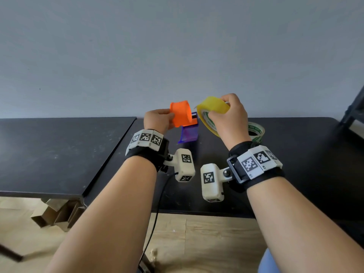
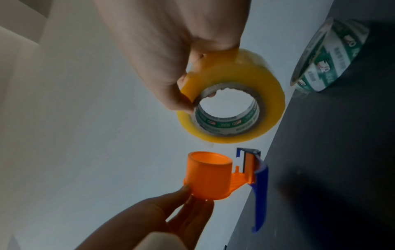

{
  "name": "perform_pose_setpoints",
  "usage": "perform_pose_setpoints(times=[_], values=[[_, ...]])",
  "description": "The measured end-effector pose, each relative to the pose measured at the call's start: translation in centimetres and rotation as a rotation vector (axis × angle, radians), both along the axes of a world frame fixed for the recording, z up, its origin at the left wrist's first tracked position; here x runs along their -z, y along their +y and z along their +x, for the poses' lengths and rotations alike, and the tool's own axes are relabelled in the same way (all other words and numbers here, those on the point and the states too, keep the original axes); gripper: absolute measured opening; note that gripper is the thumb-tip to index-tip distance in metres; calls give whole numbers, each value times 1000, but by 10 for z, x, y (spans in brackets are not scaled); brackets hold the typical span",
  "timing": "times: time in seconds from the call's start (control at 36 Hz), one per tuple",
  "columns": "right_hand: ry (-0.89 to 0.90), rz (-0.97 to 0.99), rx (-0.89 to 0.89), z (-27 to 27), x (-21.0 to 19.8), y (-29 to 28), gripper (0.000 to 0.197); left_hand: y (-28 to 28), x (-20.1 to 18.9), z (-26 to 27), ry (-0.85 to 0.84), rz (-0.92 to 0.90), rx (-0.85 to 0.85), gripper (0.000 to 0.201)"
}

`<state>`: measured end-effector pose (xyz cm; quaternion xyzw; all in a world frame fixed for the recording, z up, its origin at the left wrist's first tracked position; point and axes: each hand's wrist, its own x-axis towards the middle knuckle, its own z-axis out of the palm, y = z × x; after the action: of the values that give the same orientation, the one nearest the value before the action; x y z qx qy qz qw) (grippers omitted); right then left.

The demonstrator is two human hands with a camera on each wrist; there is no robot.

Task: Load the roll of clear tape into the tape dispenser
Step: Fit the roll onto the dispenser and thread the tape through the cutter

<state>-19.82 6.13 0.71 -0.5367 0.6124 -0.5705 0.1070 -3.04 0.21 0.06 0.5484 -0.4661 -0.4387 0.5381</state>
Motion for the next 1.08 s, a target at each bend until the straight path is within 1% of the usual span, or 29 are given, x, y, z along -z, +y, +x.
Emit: perform_pose_setpoints(times=[0.08, 0.11, 0.17, 0.19, 0.25, 0.28, 0.31, 0.36, 0.39, 0.44, 0.5, 0.56, 0.61, 0.64, 0.67, 0.69, 0.72, 0.78, 0.81, 0.89, 0.92, 0.94, 1.0, 1.03, 1.08], values=[[-19, -6, 5, -1, 2, 2, 35, 0, 7, -5, 4, 75, 71, 15], [-23, -8, 8, -1, 3, 3, 34, 0, 11, -5, -20, 102, 88, 15], [-31, -14, 9, -1, 4, 4, 35, -3, 20, -6, 4, 135, 89, 15], [-35, -17, 5, -1, 4, 5, 35, -2, 23, -5, -51, 132, 111, 13], [-43, -19, -2, -2, 4, 6, 37, 5, 26, -2, -290, 156, 188, 42], [-50, -22, -3, -2, 4, 6, 38, 8, 28, -2, -423, 168, 232, 49], [-56, -25, -6, -2, 4, 6, 38, 11, 28, -4, -382, 205, 215, 46], [-64, -34, -8, -2, 4, 6, 39, 12, 32, -6, -373, 199, 139, 62], [-65, -39, -8, -2, 4, 6, 38, 14, 33, -8, -411, 231, 116, 67], [-64, -48, -9, -2, 3, 5, 38, 17, 32, -8, -541, 286, 108, 62], [-57, -52, -14, -3, 2, 5, 38, 19, 29, -10, -568, 342, 122, 56], [-52, -52, -25, -2, 2, 5, 38, 22, 28, -11, -641, 402, 172, 51], [-54, -52, -38, -1, 1, 5, 38, 22, 29, -8, -704, 377, 171, 38], [-61, -54, -46, 0, 0, 5, 37, 23, 28, -7, -762, 345, 184, 32], [-73, -57, -52, 0, -1, 5, 36, 21, 27, -5, -803, 288, 162, 26], [-87, -61, -57, 1, -3, 6, 34, 19, 27, -3, -796, 225, 124, 23], [-103, -66, -61, 2, -4, 6, 33, 17, 25, -1, -754, 181, 83, 22], [-145, -76, -71, 3, -8, 7, 32, 11, 19, 2, -637, 85, -13, 35], [-173, -78, -79, 5, -11, 7, 32, 10, 14, 2, -559, 50, -18, 41], [-254, -70, -120, 8, -16, 5, 34, 11, -1, 0, -306, 19, 109, 44], [-271, -66, -134, 10, -17, 5, 34, 12, -4, 0, -231, 24, 153, 40], [-289, -60, -145, 12, -18, 4, 33, 15, -7, -1, -163, 28, 192, 31], [-325, -40, -162, 15, -19, 3, 32, 18, -11, 0, -90, 19, 257, 11], [-348, -24, -177, 17, -19, 3, 29, 18, -11, 1, -83, 9, 285, 8], [-416, 18, -216, 19, -18, -1, 24, 18, -8, 3, -77, -24, 305, 19]])
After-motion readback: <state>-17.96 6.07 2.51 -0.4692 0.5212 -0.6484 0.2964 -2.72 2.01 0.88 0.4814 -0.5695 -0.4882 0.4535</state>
